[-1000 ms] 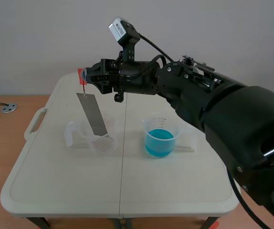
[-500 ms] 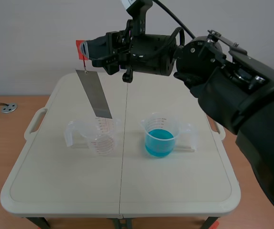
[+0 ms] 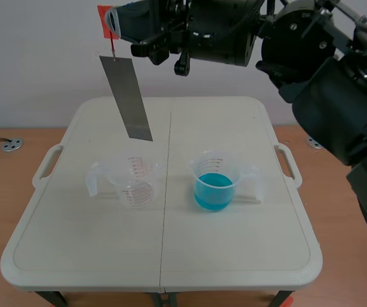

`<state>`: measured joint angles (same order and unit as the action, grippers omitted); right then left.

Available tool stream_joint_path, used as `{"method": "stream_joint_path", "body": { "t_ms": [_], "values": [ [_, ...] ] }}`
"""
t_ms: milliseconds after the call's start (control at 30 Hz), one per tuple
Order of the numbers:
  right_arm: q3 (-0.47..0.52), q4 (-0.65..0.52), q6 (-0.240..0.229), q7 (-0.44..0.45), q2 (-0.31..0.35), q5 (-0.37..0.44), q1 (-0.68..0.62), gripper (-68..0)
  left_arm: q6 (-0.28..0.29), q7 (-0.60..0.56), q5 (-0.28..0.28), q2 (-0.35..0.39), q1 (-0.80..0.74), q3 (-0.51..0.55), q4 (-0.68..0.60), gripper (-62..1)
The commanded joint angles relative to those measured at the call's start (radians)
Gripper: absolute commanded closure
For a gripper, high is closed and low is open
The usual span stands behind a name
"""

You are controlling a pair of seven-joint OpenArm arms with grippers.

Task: Hold the metal plate by the orange handle, dip it into the blue solution, take it out and point at it, then put the plate back in the beaker on the left.
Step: 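Lift the metal plate out of the left beaker, then move the plate over the blue solution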

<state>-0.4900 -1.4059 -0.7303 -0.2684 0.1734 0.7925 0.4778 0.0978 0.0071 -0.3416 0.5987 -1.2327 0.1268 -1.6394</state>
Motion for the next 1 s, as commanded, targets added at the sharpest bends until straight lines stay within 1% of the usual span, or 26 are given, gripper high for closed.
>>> {"method": "stream_joint_path", "body": {
  "t_ms": [0, 100, 233, 300, 367, 533, 700, 833, 967],
  "values": [
    [0.023, -0.041, -0.013, 0.002, 0.019, 0.038, 0.005, -1.5, 0.005, -0.009, -0.006, 0.000, 0.000, -0.005, -0.006, -1.8],
    [0.049, -0.096, 0.003, -0.022, 0.046, 0.076, -0.013, -1.5, 0.005, -0.009, -0.006, 0.000, 0.006, -0.005, -0.006, -1.8],
    [0.087, -0.160, 0.008, -0.035, 0.084, 0.111, -0.035, -1.5, 0.005, -0.010, -0.006, 0.000, 0.006, -0.005, -0.006, -1.8],
    [0.111, -0.184, 0.013, -0.048, 0.101, 0.133, -0.049, -1.5, 0.005, -0.010, -0.006, 0.000, 0.011, -0.005, -0.007, -1.8],
    [0.137, -0.198, 0.028, -0.064, 0.114, 0.154, -0.061, -1.5, 0.003, -0.009, -0.006, 0.001, 0.029, -0.005, -0.007, -1.8],
    [0.198, -0.203, 0.034, -0.098, 0.142, 0.211, -0.087, -1.5, 0.002, -0.005, -0.005, 0.000, 0.087, -0.001, -0.013, -1.8],
    [0.247, -0.203, 0.034, -0.120, 0.182, 0.273, -0.115, -1.5, 0.002, -0.005, -0.004, 0.003, 0.153, -0.001, -0.049, -1.8],
    [0.266, -0.203, 0.034, -0.131, 0.216, 0.319, -0.125, -1.5, 0.002, -0.005, 0.011, 0.003, 0.222, -0.001, -0.095, -1.8],
    [0.281, -0.203, 0.030, -0.143, 0.241, 0.338, -0.140, -1.5, 0.004, -0.006, 0.010, 0.003, 0.310, -0.003, -0.126, -1.8]
  ]
}}
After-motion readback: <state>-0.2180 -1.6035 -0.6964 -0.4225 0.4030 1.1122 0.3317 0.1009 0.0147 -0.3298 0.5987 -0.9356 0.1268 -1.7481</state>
